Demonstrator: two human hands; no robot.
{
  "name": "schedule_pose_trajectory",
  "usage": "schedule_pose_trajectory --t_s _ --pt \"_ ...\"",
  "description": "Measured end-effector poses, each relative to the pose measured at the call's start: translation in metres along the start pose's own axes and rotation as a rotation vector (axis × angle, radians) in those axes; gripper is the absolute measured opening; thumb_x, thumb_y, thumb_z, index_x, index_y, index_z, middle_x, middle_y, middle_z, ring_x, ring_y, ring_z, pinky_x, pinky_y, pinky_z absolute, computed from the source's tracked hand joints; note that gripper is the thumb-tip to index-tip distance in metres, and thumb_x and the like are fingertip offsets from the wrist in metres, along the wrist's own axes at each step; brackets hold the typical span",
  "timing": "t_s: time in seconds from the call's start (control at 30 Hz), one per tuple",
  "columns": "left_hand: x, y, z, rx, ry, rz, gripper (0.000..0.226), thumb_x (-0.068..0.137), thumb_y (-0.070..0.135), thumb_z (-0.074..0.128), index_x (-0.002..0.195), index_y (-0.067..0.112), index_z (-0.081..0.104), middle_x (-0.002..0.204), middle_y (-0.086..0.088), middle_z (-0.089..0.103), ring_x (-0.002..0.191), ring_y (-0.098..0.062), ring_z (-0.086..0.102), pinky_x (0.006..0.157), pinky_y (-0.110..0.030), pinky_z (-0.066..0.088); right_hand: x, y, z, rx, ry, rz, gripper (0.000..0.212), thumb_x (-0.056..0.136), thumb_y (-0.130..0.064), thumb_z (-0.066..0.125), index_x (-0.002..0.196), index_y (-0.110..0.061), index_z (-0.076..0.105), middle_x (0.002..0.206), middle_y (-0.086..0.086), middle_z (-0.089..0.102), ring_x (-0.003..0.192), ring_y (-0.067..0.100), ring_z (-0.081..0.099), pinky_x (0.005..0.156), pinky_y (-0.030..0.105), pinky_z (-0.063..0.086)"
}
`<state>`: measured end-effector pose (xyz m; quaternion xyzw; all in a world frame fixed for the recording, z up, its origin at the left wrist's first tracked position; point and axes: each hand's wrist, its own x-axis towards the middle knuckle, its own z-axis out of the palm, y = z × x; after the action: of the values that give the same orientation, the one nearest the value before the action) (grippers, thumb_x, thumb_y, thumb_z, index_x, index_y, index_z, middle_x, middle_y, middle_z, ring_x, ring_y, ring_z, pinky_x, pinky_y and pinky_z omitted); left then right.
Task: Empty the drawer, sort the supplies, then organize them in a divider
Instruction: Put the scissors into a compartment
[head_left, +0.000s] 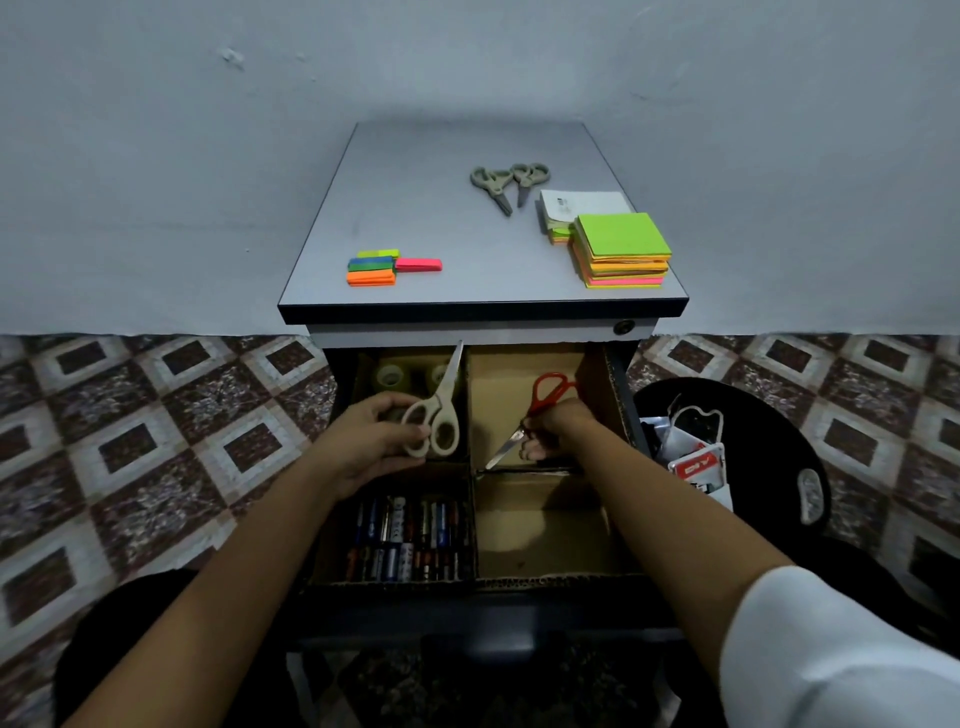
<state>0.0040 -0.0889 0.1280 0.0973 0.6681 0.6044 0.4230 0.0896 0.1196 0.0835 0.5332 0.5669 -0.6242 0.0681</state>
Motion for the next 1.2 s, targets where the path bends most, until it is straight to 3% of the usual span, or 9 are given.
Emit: schedule_pose_trajectory --t_s 0.17,0.37,0.57,0.67,0.8,0.9,1.0,1.1,1.2 --pt "0.003 0.009 0.013 0.005 -0.008 0.010 0.024 0.085 -0.009 0.056 0.096 0.013 0.059 0.101 -0.013 0.061 0.086 -0.022 0.062 0.055 -0.023 0.057 -0.022 -0.009 -0.006 0.089 -0.119 -0.147 0.017 0.096 -0.014 0.048 0.084 -0.005 0.056 0.072 0.008 0.059 0.061 0.015 0.059 0.058 0.025 0.054" --pt "0.012 0.015 0.030 0.109 -0.046 0.008 0.027 0.085 -0.006 0.058 0.101 0.015 0.059 0.093 -0.009 0.063 0.081 -0.019 0.063 0.057 -0.022 0.057 -0.055 0.000 -0.009 0.391 -0.470 -0.225 0.013 0.094 -0.011 0.052 0.096 -0.004 0.063 0.074 0.007 0.071 0.066 0.014 0.070 0.066 0.027 0.058" --pt "0.013 0.012 0.045 0.174 -0.090 0.034 0.034 0.086 -0.005 0.058 0.116 0.010 0.058 0.095 -0.007 0.064 0.084 -0.017 0.064 0.063 -0.022 0.057 -0.051 0.014 -0.004 0.411 -0.364 -0.320 0.008 0.089 -0.004 0.059 0.095 -0.004 0.063 0.077 0.012 0.065 0.061 0.010 0.067 0.056 0.020 0.056" --pt "0.010 0.008 0.047 0.390 -0.079 0.117 0.034 0.087 0.004 0.061 0.120 0.012 0.057 0.095 -0.004 0.065 0.086 -0.014 0.064 0.072 -0.026 0.055 -0.050 0.018 -0.002 0.391 -0.358 -0.320 0.005 0.088 -0.003 0.059 0.090 -0.004 0.063 0.080 0.011 0.067 0.065 0.012 0.068 0.057 0.020 0.056" --pt "0.009 0.001 0.032 0.842 0.152 0.471 0.031 0.090 0.022 0.060 0.121 0.018 0.060 0.100 0.001 0.062 0.092 -0.012 0.059 0.071 -0.017 0.045 -0.046 0.015 -0.009 0.415 -0.308 -0.293 0.005 0.089 -0.002 0.058 0.092 -0.003 0.062 0.082 0.010 0.067 0.074 0.015 0.065 0.060 0.022 0.057" --pt "0.014 -0.011 0.002 1.028 0.319 0.622 0.033 0.092 0.023 0.055 0.122 0.010 0.060 0.110 -0.012 0.060 0.103 -0.027 0.056 0.086 -0.033 0.045 -0.036 0.011 -0.016 0.345 -0.246 -0.228 0.006 0.088 -0.001 0.058 0.092 -0.003 0.061 0.083 0.009 0.067 0.074 0.015 0.065 0.057 0.023 0.055" --pt "0.020 -0.026 -0.028 1.167 0.461 0.586 0.047 0.088 0.034 0.045 0.117 0.001 0.061 0.113 -0.022 0.059 0.104 -0.039 0.055 0.086 -0.046 0.047 -0.027 0.010 -0.013 0.297 -0.215 -0.167 0.007 0.087 0.001 0.058 0.091 -0.005 0.060 0.084 0.009 0.066 0.075 0.016 0.063 0.061 0.026 0.053" --pt "0.024 -0.037 -0.044 1.173 0.530 0.485 0.053 0.089 0.032 0.045 0.128 -0.004 0.052 0.129 -0.029 0.050 0.119 -0.045 0.047 0.096 -0.054 0.043 -0.017 0.006 -0.001 0.261 -0.161 -0.139 0.008 0.086 0.003 0.059 0.092 -0.002 0.057 0.084 0.010 0.063 0.077 0.016 0.061 0.064 0.028 0.053" --pt "0.027 -0.038 -0.046 1.027 0.507 0.388 0.055 0.098 0.031 0.044 0.144 0.004 0.032 0.150 -0.019 0.030 0.138 -0.033 0.028 0.110 -0.044 0.029 -0.009 -0.002 0.010 0.190 -0.098 -0.144 0.024 0.087 -0.002 0.061 0.110 0.003 0.057 0.096 0.012 0.065 0.082 0.018 0.063 0.054 0.024 0.051"
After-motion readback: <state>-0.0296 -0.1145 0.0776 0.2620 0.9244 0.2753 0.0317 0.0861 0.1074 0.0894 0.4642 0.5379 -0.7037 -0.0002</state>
